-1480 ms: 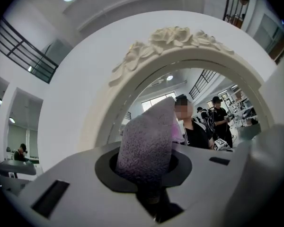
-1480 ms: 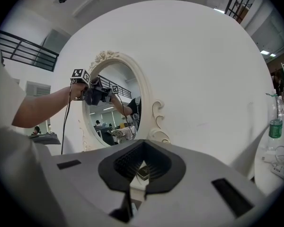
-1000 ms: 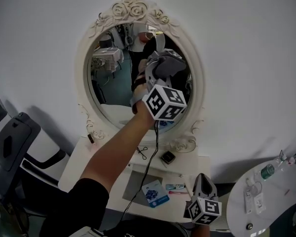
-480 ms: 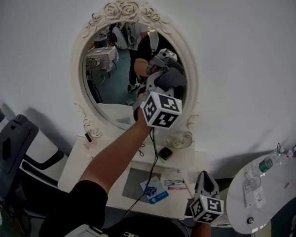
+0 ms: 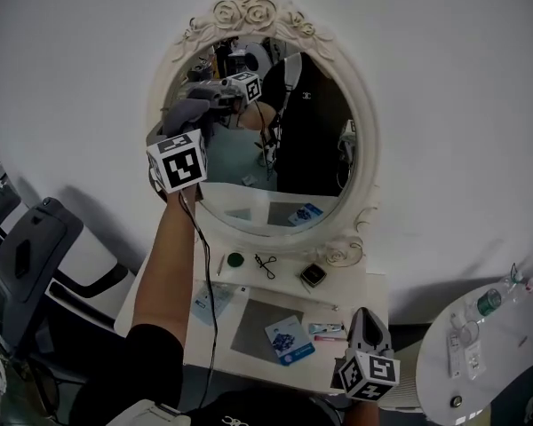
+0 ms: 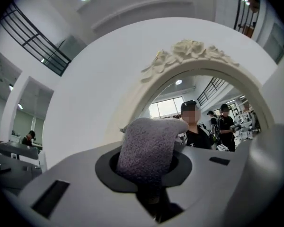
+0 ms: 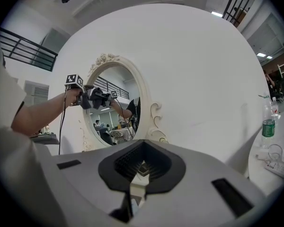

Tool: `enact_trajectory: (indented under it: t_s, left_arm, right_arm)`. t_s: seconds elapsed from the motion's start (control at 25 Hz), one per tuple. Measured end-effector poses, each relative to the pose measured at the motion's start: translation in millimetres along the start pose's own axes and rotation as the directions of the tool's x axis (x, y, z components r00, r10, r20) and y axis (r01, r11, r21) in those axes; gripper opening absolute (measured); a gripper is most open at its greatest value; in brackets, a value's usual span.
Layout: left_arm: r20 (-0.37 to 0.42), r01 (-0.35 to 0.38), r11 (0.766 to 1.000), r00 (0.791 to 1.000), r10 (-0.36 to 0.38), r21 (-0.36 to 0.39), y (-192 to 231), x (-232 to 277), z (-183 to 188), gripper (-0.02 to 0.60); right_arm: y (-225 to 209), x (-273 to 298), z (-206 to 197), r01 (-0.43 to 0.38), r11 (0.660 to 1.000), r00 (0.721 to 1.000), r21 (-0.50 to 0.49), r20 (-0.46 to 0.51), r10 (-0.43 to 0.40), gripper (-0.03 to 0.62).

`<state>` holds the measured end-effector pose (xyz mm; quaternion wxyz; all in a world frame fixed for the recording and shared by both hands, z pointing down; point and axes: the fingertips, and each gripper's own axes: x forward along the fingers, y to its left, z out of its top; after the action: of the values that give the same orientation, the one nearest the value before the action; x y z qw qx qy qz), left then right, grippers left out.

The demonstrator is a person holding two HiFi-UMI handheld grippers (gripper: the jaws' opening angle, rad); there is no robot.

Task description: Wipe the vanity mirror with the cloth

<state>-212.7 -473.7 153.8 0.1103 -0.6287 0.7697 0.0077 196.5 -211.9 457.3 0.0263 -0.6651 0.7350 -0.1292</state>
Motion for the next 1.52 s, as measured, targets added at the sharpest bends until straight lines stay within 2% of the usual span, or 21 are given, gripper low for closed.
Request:
enact_trajectory:
  t_s: [0.08, 0.2, 0.32, 0.4, 0.48, 0.56, 0.76, 0.88, 1.04, 1.12, 1.16, 1.24, 1.28, 1.4, 1.44, 1.48, 1.52]
  left_arm:
    - [-0.059, -0.01, 0.999, 0.998, 0.008, -0.035, 10.6, 12.9, -19.9, 0.075]
    - [-0.117, 0.033, 0.999, 0.992, -0.038, -0.043, -17.0, 24.2, -47.4, 0.075]
    - [-0.085, -0.028, 0.999, 0.996, 0.03, 0.032, -42.6, 17.0, -52.9, 0.066]
    - [-0.081, -0.041, 0.999, 0.996, 0.041, -0.009, -48.6, 14.3, -52.4, 0.063]
    - [-0.087, -0.005, 0.998, 0.996, 0.0, -0.057, -57.1, 12.0, -51.2, 0.063]
    - [-0.069, 0.061, 0.997, 0.996, -0.065, -0.052, -77.8, 5.2, -46.8, 0.064]
    - [0.011, 0.207, 0.973, 0.978, -0.209, 0.102, -168.7, -24.1, -29.1, 0.064]
    - [0.03, 0.302, 0.936, 0.95, -0.312, 0.179, -228.6, -45.1, -25.0, 0.064]
    - [0.0, 0.472, 0.847, 0.874, -0.487, 0.245, -314.1, -76.4, -29.0, 0.064]
    - [-0.03, 0.538, 0.807, 0.836, -0.548, 0.243, -351.9, -89.8, -37.2, 0.064]
    - [-0.043, 0.56, 0.797, 0.823, -0.566, 0.227, -364.6, -94.3, -42.0, 0.064]
    - [-0.053, 0.582, 0.79, 0.81, -0.584, 0.192, -374.0, -97.0, -48.3, 0.054]
    - [-0.06, 0.6, 0.779, 0.797, -0.6, 0.179, -374.6, -97.4, -50.6, 0.054]
    - [-0.108, 0.678, 0.728, 0.735, -0.669, 0.103, -369.9, -102.6, -59.4, 0.057]
    - [-0.111, 0.685, 0.725, 0.728, -0.676, 0.074, -362.7, -105.0, -61.1, 0.057]
    - [-0.103, 0.679, 0.733, 0.733, -0.672, 0.051, -351.4, -106.5, -61.3, 0.057]
    - [-0.088, 0.662, 0.749, 0.748, -0.658, 0.035, -336.5, -106.6, -60.2, 0.058]
  right_arm:
    - [-1.2, 0.5, -1.3, 0.006, 1.0, 1.0, 0.001, -0.004, -0.006, 0.011]
    - [-4.5, 0.5, -4.2, 0.021, 1.0, 1.0, 0.0, -0.013, -0.021, 0.011]
    - [-6.8, -1.0, -4.9, 0.032, 0.999, 0.999, -0.007, -0.016, -0.032, 0.011]
    - [-11.7, -1.9, -5.7, 0.043, 0.999, 0.999, -0.006, -0.019, -0.043, 0.011]
    - [-17.9, -2.6, -7.6, 0.056, 0.998, 0.998, 0.001, -0.026, -0.056, 0.011]
    - [-21.2, -2.4, -8.8, 0.062, 0.998, 0.998, 0.001, -0.032, -0.062, 0.011]
    - [-17.2, -0.9, -6.4, 0.052, 0.999, 0.998, -0.013, -0.026, -0.053, 0.011]
    - [-21.3, -4.6, -6.5, 0.063, 0.998, 0.998, -0.017, -0.025, -0.064, 0.011]
    - [-37.6, -13.8, -3.0, 0.102, 0.995, 0.995, -0.008, -0.014, -0.103, 0.011]
    - [-46.2, -19.3, -0.5, 0.123, 0.992, 0.992, 0.003, -0.004, -0.123, 0.011]
    - [-49.5, -21.8, 0.3, 0.131, 0.991, 0.991, 0.01, 0.001, -0.131, 0.011]
    - [-53.3, -25.2, 1.3, 0.136, 0.99, 0.991, 0.021, 0.006, -0.136, 0.011]
    - [-53.5, -25.9, 1.5, 0.134, 0.991, 0.991, 0.023, 0.007, -0.134, 0.011]
    - [-48.5, -24.9, 1.3, 0.119, 0.993, 0.993, 0.025, 0.003, -0.119, 0.011]
    - [-44.9, -23.8, 0.9, 0.11, 0.994, 0.994, 0.025, 0.001, -0.11, 0.011]
    - [-40.5, -22.2, 0.5, 0.098, 0.995, 0.995, 0.023, 0.0, -0.098, 0.011]
    - [-35.4, -19.9, 0.2, 0.084, 0.996, 0.996, 0.02, -0.002, -0.084, 0.011]
